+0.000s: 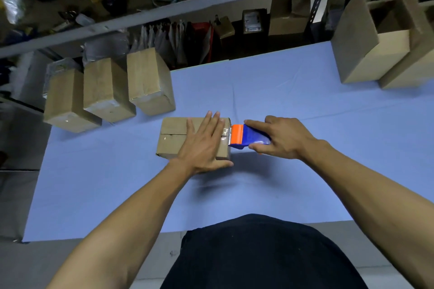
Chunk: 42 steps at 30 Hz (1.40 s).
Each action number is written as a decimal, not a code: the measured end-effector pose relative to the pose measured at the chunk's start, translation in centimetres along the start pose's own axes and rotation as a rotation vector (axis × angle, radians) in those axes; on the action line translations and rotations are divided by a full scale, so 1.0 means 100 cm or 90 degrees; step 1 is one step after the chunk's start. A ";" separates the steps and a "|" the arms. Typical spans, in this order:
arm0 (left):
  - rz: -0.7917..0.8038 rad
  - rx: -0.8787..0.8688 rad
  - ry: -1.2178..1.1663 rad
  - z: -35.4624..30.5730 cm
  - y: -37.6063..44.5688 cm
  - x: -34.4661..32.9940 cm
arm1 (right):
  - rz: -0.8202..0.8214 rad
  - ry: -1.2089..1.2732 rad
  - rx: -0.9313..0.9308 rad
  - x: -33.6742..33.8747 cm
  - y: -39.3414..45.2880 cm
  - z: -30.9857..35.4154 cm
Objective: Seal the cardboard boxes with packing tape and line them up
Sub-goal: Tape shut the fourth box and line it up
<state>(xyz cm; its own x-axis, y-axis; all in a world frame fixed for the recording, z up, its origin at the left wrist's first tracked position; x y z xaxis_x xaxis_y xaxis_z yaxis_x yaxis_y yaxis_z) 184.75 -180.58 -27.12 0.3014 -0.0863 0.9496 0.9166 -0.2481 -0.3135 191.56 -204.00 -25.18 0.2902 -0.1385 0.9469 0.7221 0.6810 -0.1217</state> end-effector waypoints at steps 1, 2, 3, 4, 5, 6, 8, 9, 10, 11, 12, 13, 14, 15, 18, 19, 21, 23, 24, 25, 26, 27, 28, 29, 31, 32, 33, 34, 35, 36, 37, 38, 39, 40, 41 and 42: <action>0.001 -0.017 0.016 -0.009 0.007 0.001 | -0.001 0.005 -0.005 -0.002 -0.002 -0.002; 0.000 -0.016 0.019 -0.014 0.011 0.001 | 0.001 0.013 -0.011 -0.003 -0.004 -0.004; -0.007 -0.005 0.013 -0.016 0.013 0.001 | 0.002 0.025 -0.016 -0.003 -0.006 -0.005; -0.015 0.005 0.003 -0.015 0.012 0.000 | -0.001 0.040 -0.019 -0.002 -0.007 -0.007; -0.024 0.010 -0.009 -0.012 0.010 -0.002 | -0.007 0.058 -0.022 -0.002 -0.009 -0.008; -0.031 0.011 -0.021 -0.010 0.009 -0.003 | -0.014 0.074 -0.024 -0.001 -0.010 -0.009; -0.040 0.010 -0.039 -0.009 0.007 -0.006 | -0.016 0.091 -0.029 -0.003 -0.015 -0.012; -0.043 0.012 -0.042 -0.010 0.008 -0.005 | -0.011 0.091 -0.029 -0.004 -0.017 -0.014; -0.043 0.015 -0.042 -0.011 0.008 -0.005 | -0.004 0.091 -0.033 -0.005 -0.019 -0.016; -0.041 0.018 -0.040 -0.011 0.008 -0.005 | 0.002 0.090 -0.040 -0.006 -0.021 -0.017; -0.042 0.020 -0.039 -0.010 0.008 -0.005 | 0.007 0.084 -0.047 -0.007 -0.022 -0.017; -0.044 0.022 -0.039 -0.010 0.007 -0.006 | 0.012 0.072 -0.051 -0.007 -0.022 -0.017; -0.045 0.020 -0.039 -0.011 0.007 -0.006 | 0.018 0.053 -0.052 -0.007 -0.021 -0.015; -0.047 0.017 -0.039 -0.011 0.007 -0.006 | 0.025 0.032 -0.050 -0.007 -0.019 -0.011; -0.048 0.017 -0.035 -0.011 0.008 -0.007 | 0.038 -0.023 -0.049 -0.002 -0.008 0.007; -0.042 0.019 -0.031 -0.011 0.008 -0.006 | 0.039 -0.043 -0.047 0.001 -0.002 0.014; -0.034 0.022 -0.024 -0.011 0.009 -0.007 | 0.042 -0.080 -0.048 0.011 0.009 0.031; -0.033 0.027 -0.027 -0.012 0.010 -0.008 | 0.057 -0.106 -0.073 0.021 0.019 0.046; -0.034 0.030 -0.031 -0.012 0.010 -0.008 | 0.067 -0.117 -0.090 0.025 0.023 0.053; -0.038 0.032 -0.033 -0.013 0.010 -0.008 | 0.073 -0.127 -0.104 0.028 0.027 0.059; -0.043 0.034 -0.035 -0.013 0.011 -0.009 | 0.073 -0.133 -0.118 0.030 0.030 0.064; -0.044 0.035 -0.037 -0.014 0.010 -0.009 | 0.071 -0.132 -0.132 0.031 0.032 0.070; -0.042 0.035 -0.039 -0.014 0.010 -0.009 | 0.069 -0.127 -0.144 0.032 0.034 0.075; -0.041 0.035 -0.041 -0.014 0.011 -0.009 | 0.067 -0.123 -0.152 0.033 0.036 0.079; -0.040 0.037 -0.043 -0.013 0.011 -0.009 | 0.061 -0.126 -0.159 0.035 0.039 0.085; -0.039 0.039 -0.043 -0.013 0.012 -0.009 | 0.057 -0.127 -0.163 0.035 0.040 0.085; -0.040 0.041 -0.042 -0.013 0.012 -0.009 | 0.055 -0.125 -0.169 0.034 0.040 0.085; -0.040 0.043 -0.044 -0.014 0.012 -0.009 | 0.055 -0.121 -0.177 0.032 0.040 0.085; -0.040 0.044 -0.045 -0.014 0.012 -0.008 | 0.057 -0.116 -0.186 0.030 0.040 0.084; -0.042 0.045 -0.043 -0.014 0.012 -0.008 | 0.060 -0.116 -0.193 0.028 0.039 0.084; -0.047 0.046 -0.037 -0.014 0.011 -0.008 | 0.066 -0.117 -0.199 0.026 0.038 0.083; -0.051 0.046 -0.031 -0.014 0.011 -0.008 | 0.079 -0.123 -0.203 0.025 0.037 0.082; -0.055 0.043 -0.029 -0.015 0.009 -0.007 | 0.097 -0.132 -0.206 0.023 0.035 0.080; -0.058 0.038 -0.029 -0.015 0.008 -0.007 | 0.115 -0.145 -0.206 0.023 0.034 0.079; -0.061 0.033 -0.032 -0.015 0.008 -0.006 | 0.129 -0.157 -0.206 0.023 0.033 0.077; -0.061 0.029 -0.034 -0.016 0.008 -0.006 | 0.135 -0.167 -0.207 0.023 0.033 0.077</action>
<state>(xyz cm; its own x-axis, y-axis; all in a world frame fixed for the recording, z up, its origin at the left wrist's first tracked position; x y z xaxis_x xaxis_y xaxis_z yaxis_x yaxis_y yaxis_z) 184.87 -182.24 -27.93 0.2242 -0.0118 0.9745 0.9526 -0.2085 -0.2216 189.73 -196.54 -21.08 0.3143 0.1950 0.9291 0.8352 0.4085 -0.3682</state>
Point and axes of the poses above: each hand's wrist, its own y-axis towards the middle knuckle, its own x-axis out of the back of the hand, z = x × y, the point moved 2 cm from there along y, towards the middle knuckle, and after that the axes turned 1 degree about -z, right-handed, at the moved point
